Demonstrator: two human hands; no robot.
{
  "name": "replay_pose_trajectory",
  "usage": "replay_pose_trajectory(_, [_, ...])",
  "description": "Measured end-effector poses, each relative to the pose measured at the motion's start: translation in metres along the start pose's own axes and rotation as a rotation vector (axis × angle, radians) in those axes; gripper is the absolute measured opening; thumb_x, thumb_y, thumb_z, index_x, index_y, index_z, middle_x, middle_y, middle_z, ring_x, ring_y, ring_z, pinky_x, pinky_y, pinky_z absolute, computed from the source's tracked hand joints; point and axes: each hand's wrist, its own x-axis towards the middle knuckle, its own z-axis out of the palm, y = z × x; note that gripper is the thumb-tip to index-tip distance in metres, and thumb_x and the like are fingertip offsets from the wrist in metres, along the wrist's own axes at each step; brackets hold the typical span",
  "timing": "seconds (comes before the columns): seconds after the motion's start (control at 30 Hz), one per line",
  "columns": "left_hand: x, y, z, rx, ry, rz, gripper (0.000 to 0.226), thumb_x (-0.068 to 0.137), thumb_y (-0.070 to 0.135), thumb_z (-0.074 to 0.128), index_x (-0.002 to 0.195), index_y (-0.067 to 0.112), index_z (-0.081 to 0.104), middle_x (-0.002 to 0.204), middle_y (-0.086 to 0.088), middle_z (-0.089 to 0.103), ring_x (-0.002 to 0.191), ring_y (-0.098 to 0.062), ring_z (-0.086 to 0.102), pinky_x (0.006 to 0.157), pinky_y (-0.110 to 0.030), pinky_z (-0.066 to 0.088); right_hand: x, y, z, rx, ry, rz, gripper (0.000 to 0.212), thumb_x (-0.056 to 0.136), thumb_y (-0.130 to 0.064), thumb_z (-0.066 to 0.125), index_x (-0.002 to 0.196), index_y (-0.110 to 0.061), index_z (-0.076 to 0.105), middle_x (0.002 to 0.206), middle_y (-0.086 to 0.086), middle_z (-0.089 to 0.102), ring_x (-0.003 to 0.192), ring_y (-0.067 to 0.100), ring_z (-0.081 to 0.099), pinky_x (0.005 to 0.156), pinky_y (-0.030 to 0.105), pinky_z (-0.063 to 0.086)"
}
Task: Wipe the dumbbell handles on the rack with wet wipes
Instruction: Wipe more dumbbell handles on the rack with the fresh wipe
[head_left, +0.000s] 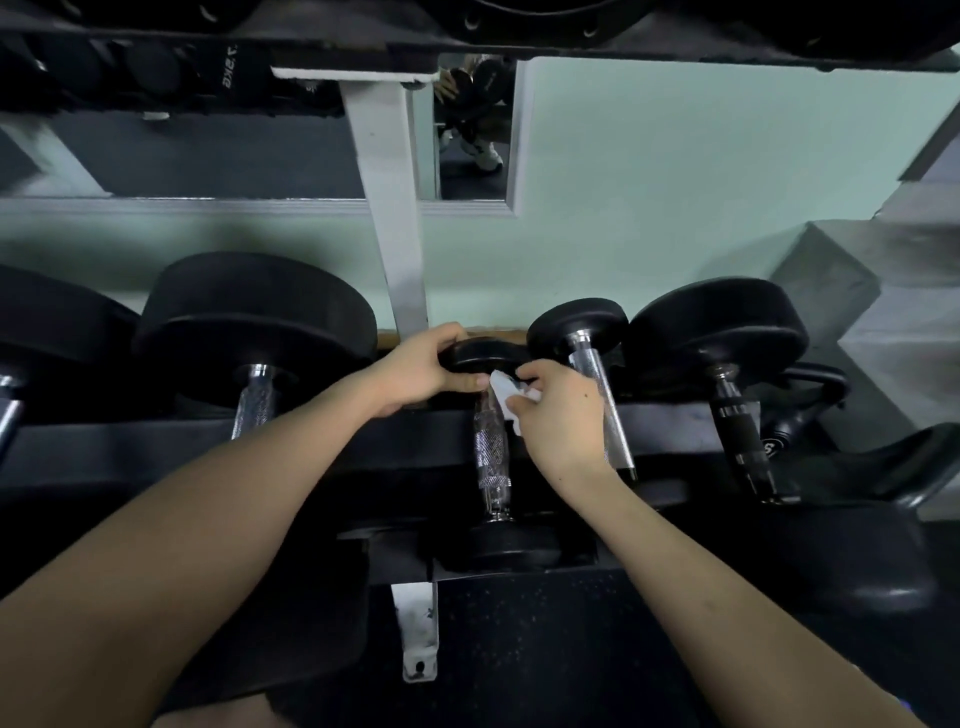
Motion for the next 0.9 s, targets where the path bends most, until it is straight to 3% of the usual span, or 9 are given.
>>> replay_pose_trajectory(0.07, [0.002, -0.001, -0.003, -0.006, -0.031, -0.029, 0.030, 0.072, 0.014, 0.079, 0.084, 0.012, 0.052, 0.078, 0.003, 0.057, 0.079, -0.012, 0.052, 0.077, -0.028, 0.041, 0.003, -0.001, 0.012, 0.048, 0.024, 0.020, 0.013, 0.088, -0.016, 0.062, 0.088, -0.005, 0.069, 0.082, 0.008, 0.068, 0.076, 0.019, 0.061, 0.066, 0.024, 0.041])
replay_pose_trajectory(0.2, [0.003, -0.001, -0.007, -0.010, -0.072, -0.055, 0.030, 0.073, 0.016, 0.078, 0.082, 0.015, 0.050, 0.077, 0.006, 0.057, 0.080, -0.012, 0.052, 0.075, -0.026, 0.039, -0.004, 0.003, 0.011, 0.004, -0.059, -0.011, 0.032, 0.088, -0.016, 0.061, 0.060, 0.000, 0.061, 0.057, 0.016, 0.053, 0.055, 0.019, 0.042, 0.055, 0.032, 0.035])
replay_pose_trajectory(0.3, [0.002, 0.002, -0.006, 0.015, -0.071, -0.042, 0.029, 0.074, 0.018, 0.078, 0.079, 0.019, 0.049, 0.074, 0.009, 0.055, 0.076, -0.009, 0.051, 0.070, -0.022, 0.039, -0.007, 0.005, -0.005, -0.054, -0.190, -0.038, 0.018, 0.084, -0.008, 0.063, 0.075, 0.008, 0.068, 0.073, 0.022, 0.068, 0.068, 0.030, 0.064, 0.063, 0.033, 0.044])
replay_pose_trajectory(0.4, [0.002, 0.003, -0.003, 0.026, -0.074, -0.037, 0.030, 0.076, 0.017, 0.076, 0.076, 0.021, 0.046, 0.069, 0.011, 0.052, 0.068, -0.005, 0.048, 0.063, -0.019, 0.036, -0.004, 0.001, -0.006, -0.059, -0.154, -0.011, 0.014, 0.081, -0.005, 0.066, 0.079, 0.008, 0.069, 0.082, 0.024, 0.069, 0.081, 0.032, 0.067, 0.056, 0.021, 0.045])
replay_pose_trajectory(0.57, [0.000, 0.002, -0.007, 0.019, -0.086, -0.053, 0.032, 0.077, 0.016, 0.075, 0.076, 0.019, 0.044, 0.072, 0.007, 0.053, 0.073, -0.011, 0.048, 0.067, -0.023, 0.036, -0.031, 0.005, -0.010, -0.205, -0.338, -0.023, 0.005, 0.079, -0.012, 0.073, 0.083, -0.008, 0.075, 0.065, -0.008, 0.056, 0.063, 0.005, 0.054, 0.051, 0.003, 0.036])
replay_pose_trajectory(0.7, [-0.001, 0.004, -0.006, 0.026, -0.088, -0.053, 0.031, 0.078, 0.018, 0.074, 0.076, 0.020, 0.044, 0.071, 0.007, 0.051, 0.070, -0.010, 0.046, 0.065, -0.022, 0.035, -0.041, -0.003, -0.020, -0.363, -0.528, -0.129, 0.012, 0.077, -0.017, 0.075, 0.085, -0.009, 0.077, 0.086, 0.005, 0.071, 0.077, 0.015, 0.062, 0.069, 0.014, 0.042])
replay_pose_trajectory(0.77, [-0.001, 0.005, -0.005, 0.035, -0.074, -0.049, 0.031, 0.078, 0.018, 0.075, 0.075, 0.020, 0.043, 0.070, 0.007, 0.050, 0.067, -0.009, 0.045, 0.062, -0.022, 0.035, -0.030, -0.009, -0.027, -0.342, -0.496, -0.121, 0.009, 0.075, -0.016, 0.075, 0.081, -0.009, 0.077, 0.079, 0.003, 0.073, 0.065, 0.010, 0.062, 0.060, 0.009, 0.041])
replay_pose_trajectory(0.83, [-0.001, 0.005, -0.004, 0.049, -0.069, -0.038, 0.032, 0.077, 0.019, 0.076, 0.074, 0.020, 0.043, 0.069, 0.006, 0.050, 0.068, -0.011, 0.046, 0.062, -0.024, 0.036, -0.014, -0.014, -0.029, -0.245, -0.351, -0.092, 0.007, 0.073, -0.013, 0.077, 0.079, -0.010, 0.077, 0.071, -0.002, 0.070, 0.052, 0.000, 0.055, 0.053, 0.004, 0.039])
replay_pose_trajectory(0.9, [0.000, 0.005, -0.003, 0.048, -0.078, -0.032, 0.032, 0.077, 0.020, 0.076, 0.074, 0.020, 0.044, 0.069, 0.006, 0.052, 0.070, -0.012, 0.048, 0.064, -0.025, 0.037, -0.007, -0.019, -0.022, -0.256, -0.284, -0.105, 0.008, 0.073, -0.014, 0.077, 0.081, -0.012, 0.077, 0.075, 0.001, 0.071, 0.054, 0.001, 0.054, 0.052, 0.009, 0.037])
